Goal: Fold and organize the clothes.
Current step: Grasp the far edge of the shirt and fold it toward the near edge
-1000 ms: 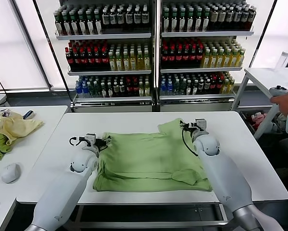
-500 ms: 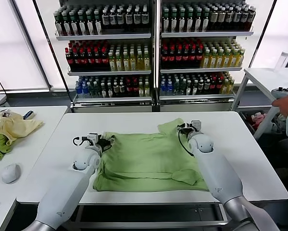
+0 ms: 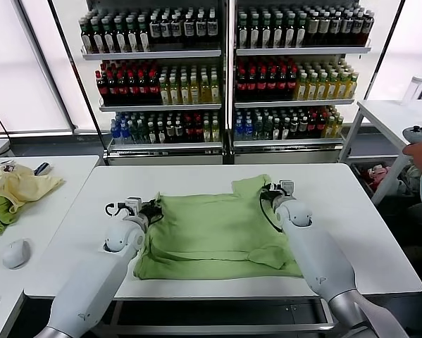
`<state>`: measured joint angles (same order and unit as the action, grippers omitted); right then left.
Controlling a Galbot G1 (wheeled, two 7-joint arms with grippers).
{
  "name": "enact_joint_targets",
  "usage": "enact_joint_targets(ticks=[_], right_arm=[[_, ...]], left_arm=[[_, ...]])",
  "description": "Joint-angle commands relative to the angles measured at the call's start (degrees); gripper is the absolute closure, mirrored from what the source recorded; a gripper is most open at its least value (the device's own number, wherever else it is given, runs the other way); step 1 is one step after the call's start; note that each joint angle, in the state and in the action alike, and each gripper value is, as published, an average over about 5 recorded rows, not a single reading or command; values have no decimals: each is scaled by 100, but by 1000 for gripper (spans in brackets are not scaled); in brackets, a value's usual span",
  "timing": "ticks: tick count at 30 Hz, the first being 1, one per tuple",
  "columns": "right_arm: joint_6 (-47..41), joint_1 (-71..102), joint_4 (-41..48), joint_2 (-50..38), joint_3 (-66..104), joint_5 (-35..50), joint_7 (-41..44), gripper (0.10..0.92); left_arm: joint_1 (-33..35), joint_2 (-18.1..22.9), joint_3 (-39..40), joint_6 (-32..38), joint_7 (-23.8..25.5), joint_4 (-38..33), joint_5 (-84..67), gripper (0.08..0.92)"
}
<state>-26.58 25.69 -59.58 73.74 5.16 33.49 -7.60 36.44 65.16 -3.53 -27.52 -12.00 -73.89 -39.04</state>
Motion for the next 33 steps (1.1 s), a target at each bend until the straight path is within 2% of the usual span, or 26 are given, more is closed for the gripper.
enact_joint_targets(ticks=[1, 4, 13, 22, 33], right_arm=[[184, 228, -660, -120, 14, 67, 23, 897], [321, 383, -1020, -231, 86, 69, 10, 908], [390, 1316, -2542, -626, 456, 118, 17, 908], [312, 2388, -3994, -953, 959, 121, -8, 908], [299, 4186, -5170, -1088, 1885, 50, 19, 908]], left_arm=[[402, -191, -117, 389, 75, -808, -205, 875], [591, -329, -212, 475, 76, -1199, -285, 908], [1251, -780, -540, 578, 60, -2342, -593, 909], [2037, -1019, -796, 498, 70, -3328, -705, 909], [2821, -1186, -1172, 332, 156, -3732, -635, 909]])
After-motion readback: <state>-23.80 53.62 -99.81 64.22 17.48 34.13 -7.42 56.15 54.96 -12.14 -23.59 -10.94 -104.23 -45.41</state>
